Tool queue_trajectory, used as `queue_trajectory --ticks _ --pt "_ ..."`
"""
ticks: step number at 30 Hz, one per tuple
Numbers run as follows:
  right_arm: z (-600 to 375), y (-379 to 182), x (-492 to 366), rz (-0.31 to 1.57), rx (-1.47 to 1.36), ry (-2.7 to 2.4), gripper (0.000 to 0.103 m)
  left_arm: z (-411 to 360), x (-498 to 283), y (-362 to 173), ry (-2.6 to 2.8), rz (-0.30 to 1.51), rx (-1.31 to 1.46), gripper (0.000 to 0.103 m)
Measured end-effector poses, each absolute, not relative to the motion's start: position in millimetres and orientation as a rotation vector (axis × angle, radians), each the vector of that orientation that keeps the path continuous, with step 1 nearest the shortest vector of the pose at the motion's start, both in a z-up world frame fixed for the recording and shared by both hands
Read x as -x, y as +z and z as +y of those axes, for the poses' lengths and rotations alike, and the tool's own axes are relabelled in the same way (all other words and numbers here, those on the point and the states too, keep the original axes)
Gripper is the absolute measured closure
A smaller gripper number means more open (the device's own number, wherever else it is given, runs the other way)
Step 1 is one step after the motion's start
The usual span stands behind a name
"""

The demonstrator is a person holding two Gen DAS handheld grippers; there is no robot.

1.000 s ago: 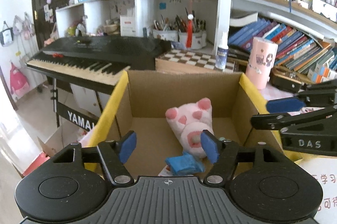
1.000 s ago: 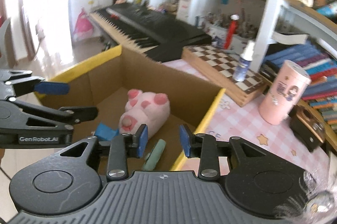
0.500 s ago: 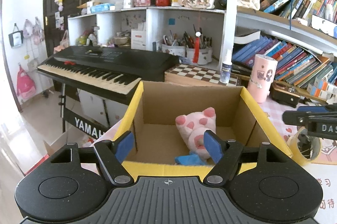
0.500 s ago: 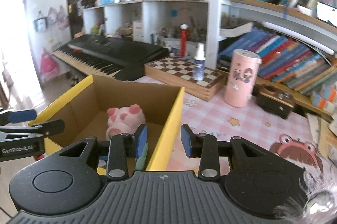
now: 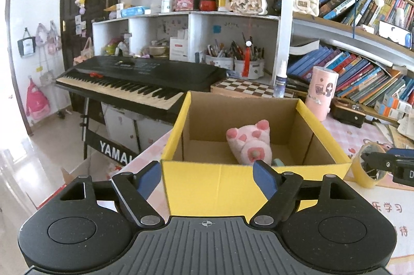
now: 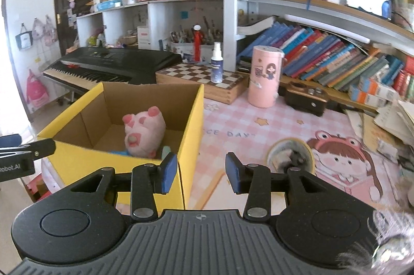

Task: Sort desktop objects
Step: 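Withdraw both open grippers up and away from the yellow box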

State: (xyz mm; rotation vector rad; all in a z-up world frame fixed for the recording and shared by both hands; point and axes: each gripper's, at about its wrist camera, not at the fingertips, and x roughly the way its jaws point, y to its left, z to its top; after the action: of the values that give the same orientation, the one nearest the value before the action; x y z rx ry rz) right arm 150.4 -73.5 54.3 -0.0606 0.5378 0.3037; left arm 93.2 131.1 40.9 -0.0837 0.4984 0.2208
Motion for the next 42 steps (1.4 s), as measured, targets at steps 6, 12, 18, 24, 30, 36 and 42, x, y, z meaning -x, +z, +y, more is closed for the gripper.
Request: queue_trajectory --ticks 6,12,18,24,30,36,42 --pt "-78 49 -124 0.536 0.038 0.248 0.062 133 -70 40 0.231 0.493 0.082 0.018" --pt "-81 41 -102 0.552 0.017 0.196 0.062 134 -53 35 0.224 0.503 0.073 0.018" --pt "-77 33 -82 0.572 0.019 0.189 0.062 136 -40 34 0.222 0.505 0.077 0.018" --pt "-68 29 -63 0.571 0.045 0.210 0.059 132 -26 28 0.202 0.514 0.064 0.018" --pt "-65 26 -49 0.583 0.057 0.221 0.057 125 -13 22 0.171 0.530 0.053 0.018" --pt "-65 22 -36 0.592 0.054 0.219 0.054 117 -5 19 0.124 0.541 0.030 0.017" --pt "-66 18 -24 0.609 0.056 0.217 0.052 111 0 15 0.092 0.561 0.024 0.017"
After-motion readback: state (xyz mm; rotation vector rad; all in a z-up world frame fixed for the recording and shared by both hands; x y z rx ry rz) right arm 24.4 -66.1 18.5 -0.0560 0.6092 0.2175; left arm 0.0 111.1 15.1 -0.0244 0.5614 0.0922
